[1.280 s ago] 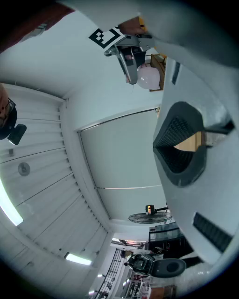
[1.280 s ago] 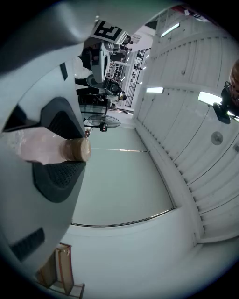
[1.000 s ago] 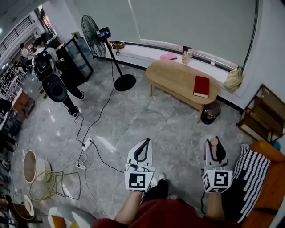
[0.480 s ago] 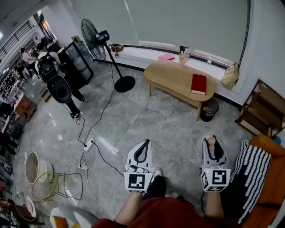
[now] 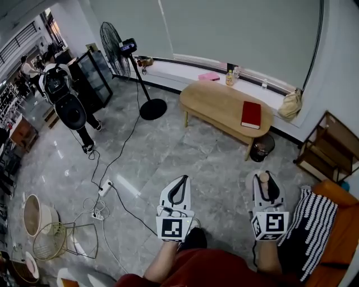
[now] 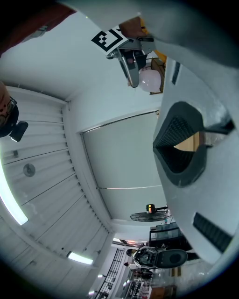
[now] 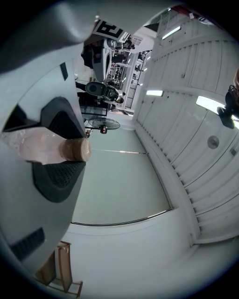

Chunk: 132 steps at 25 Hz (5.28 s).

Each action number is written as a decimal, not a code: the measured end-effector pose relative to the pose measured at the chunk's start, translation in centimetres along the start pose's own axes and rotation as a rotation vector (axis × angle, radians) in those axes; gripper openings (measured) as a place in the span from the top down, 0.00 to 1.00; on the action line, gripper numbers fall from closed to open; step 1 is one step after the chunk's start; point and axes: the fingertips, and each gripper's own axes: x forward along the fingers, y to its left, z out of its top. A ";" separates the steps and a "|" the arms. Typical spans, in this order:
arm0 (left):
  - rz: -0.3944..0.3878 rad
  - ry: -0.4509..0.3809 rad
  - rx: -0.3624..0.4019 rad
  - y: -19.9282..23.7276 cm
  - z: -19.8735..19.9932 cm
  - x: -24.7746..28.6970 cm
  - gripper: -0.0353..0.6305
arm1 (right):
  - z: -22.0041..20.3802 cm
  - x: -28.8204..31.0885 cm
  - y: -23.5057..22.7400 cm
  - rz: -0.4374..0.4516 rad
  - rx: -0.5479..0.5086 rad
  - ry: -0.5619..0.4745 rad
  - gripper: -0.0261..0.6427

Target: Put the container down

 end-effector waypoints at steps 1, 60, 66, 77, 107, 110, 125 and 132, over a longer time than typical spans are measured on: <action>0.000 0.004 -0.002 0.8 -0.3 0.8 0.94 | 0.2 1.0 0.2 0.000 -0.005 0.002 0.75; 0.002 0.061 -0.034 22.7 -8.9 38.5 0.94 | -1.1 46.2 -2.5 0.044 0.019 0.081 0.75; -0.010 0.082 -0.023 21.1 -9.0 45.8 0.94 | -2.3 51.1 -7.7 0.045 0.042 0.099 0.75; -0.010 0.064 -0.006 19.5 -8.3 55.7 0.94 | -2.8 58.4 -13.8 0.071 0.036 0.087 0.75; -0.093 0.011 -0.099 36.8 -13.5 74.0 0.94 | -0.3 81.9 -7.9 0.021 -0.036 0.116 0.75; -0.084 0.021 -0.118 40.1 -14.3 75.3 0.94 | 0.1 85.2 -5.8 0.034 -0.047 0.126 0.75; -0.047 0.013 -0.131 50.0 -17.3 79.6 0.94 | 0.0 95.1 0.5 0.081 -0.083 0.146 0.75; -0.039 0.048 -0.116 51.8 -19.4 82.5 0.94 | -1.9 99.5 0.6 0.109 -0.065 0.171 0.75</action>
